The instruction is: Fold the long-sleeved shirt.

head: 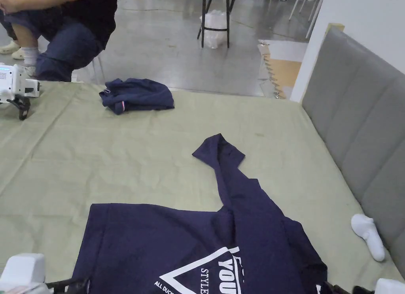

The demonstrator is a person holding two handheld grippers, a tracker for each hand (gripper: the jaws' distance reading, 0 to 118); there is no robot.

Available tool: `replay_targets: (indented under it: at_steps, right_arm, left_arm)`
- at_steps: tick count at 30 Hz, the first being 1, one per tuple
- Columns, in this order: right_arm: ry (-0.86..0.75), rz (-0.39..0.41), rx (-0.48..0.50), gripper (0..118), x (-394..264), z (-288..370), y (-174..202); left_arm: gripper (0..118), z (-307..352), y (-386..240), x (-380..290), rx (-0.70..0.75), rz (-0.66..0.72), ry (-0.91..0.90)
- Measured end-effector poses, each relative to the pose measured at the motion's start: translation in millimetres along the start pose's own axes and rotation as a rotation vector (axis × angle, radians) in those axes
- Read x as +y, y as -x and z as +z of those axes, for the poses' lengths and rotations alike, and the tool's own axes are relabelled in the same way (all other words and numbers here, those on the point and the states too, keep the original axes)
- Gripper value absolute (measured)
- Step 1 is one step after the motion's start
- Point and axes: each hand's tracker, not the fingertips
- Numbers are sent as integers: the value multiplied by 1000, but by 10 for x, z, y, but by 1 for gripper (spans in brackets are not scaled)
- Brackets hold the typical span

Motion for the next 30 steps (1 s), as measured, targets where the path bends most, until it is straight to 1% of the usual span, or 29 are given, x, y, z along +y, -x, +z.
replay_targets:
  at_steps: [1, 2, 3, 4, 5, 6, 7, 8, 10, 11, 12, 13, 14, 16, 17, 19, 20, 21, 23, 24, 25, 26, 27, 28, 29, 30]
  right_arm:
    - [-26, 42, -21, 3, 61, -102, 110]
    - [-49, 84, -59, 0, 142, -275, 203]
    - [-62, 100, -91, 0, 219, -395, 274]
    - [-66, 95, -85, 0, 302, -550, 345]
    - [-67, 72, -53, 0, 396, -742, 397]
    - [-67, 61, -27, 0, 464, -912, 437]
    - [-70, 66, -21, 3, 574, -1130, 505]
    - [-80, 74, -10, 28, 699, -1355, 569]
    - [-55, 70, 57, 98, 992, -1815, 704]
    - [-44, 77, 86, 118, 1166, -2105, 781]
    - [-38, 83, 89, 118, 1327, -2354, 854]
    - [-67, 112, 128, 118, 1484, -2543, 927]
    - [-53, 87, 111, 118, 1665, -2818, 1033]
    - [-18, 98, 129, 118, 1989, -3295, 1213]
    - [0, 72, 166, 118, 2143, -3571, 1292]
    - [24, 63, 162, 118, 2384, -4057, 1385]
    - [49, 36, 161, 118, 2499, -4300, 1442]
    - [58, 10, 127, 118, 2584, -4486, 1482]
    - [99, -53, 117, 118, 2690, -4849, 1496]
    - [119, -64, 89, 117, 2724, -4952, 1502]
    - [157, -61, 52, 110, 2753, -5006, 1509]
    - [162, -52, 77, 69, 2737, -4998, 1493]
    - [169, -48, 90, 7, 2743, -4982, 1499]
    - [152, -18, 52, 0, 2714, -4893, 1501]
    - [96, -18, 34, 0, 2683, -4750, 1534]
    - [87, 2, 82, 0, 2681, -4629, 1511]
  left_arm:
    - [45, -95, -92, 100, -7, -1, -40]
    - [8, -248, -224, 201, 15, -28, -67]
    - [8, -373, -322, 277, 42, -46, -85]
    - [6, -628, -258, 323, 16, -40, -76]
    - [5, -828, -284, 409, -16, -45, -65]
    - [5, -966, -328, 478, -21, -16, -62]
    - [5, -1125, -372, 561, -24, -28, -64]
    - [5, -1367, -315, 633, -22, -25, -63]
    - [5, -1659, -279, 783, -22, -5, -63]
    - [5, -1797, -276, 854, -18, 3, -62]
    - [5, -1870, -347, 918, -4, 0, -67]
    - [5, -1964, -352, 961, -6, -3, -69]
    - [5, -2077, -344, 1003, -10, -2, -70]
    - [5, -2252, -352, 1069, -20, 21, -63]
    - [5, -2340, -340, 1086, -28, 28, -59]
    - [5, -2463, -323, 1096, -28, 44, -58]
    - [5, -2511, -337, 1105, -38, 44, -48]
    - [5, -2540, -336, 1091, -44, 47, -50]
    - [5, -2598, -310, 1063, -76, 17, -42]
    - [5, -2585, -325, 1059, -66, 22, -43]
    - [5, -2595, -295, 1049, -72, 16, -37]
    - [5, -2583, -261, 1036, -80, 9, -33]
    - [5, -2564, -238, 1020, -61, 18, -38]
    - [5, -2496, -234, 1037, -65, 17, -37]
    - [5, -2457, -206, 1035, -73, 19, -33]
    - [5, -2419, -198, 1024, -65, 26, -35]
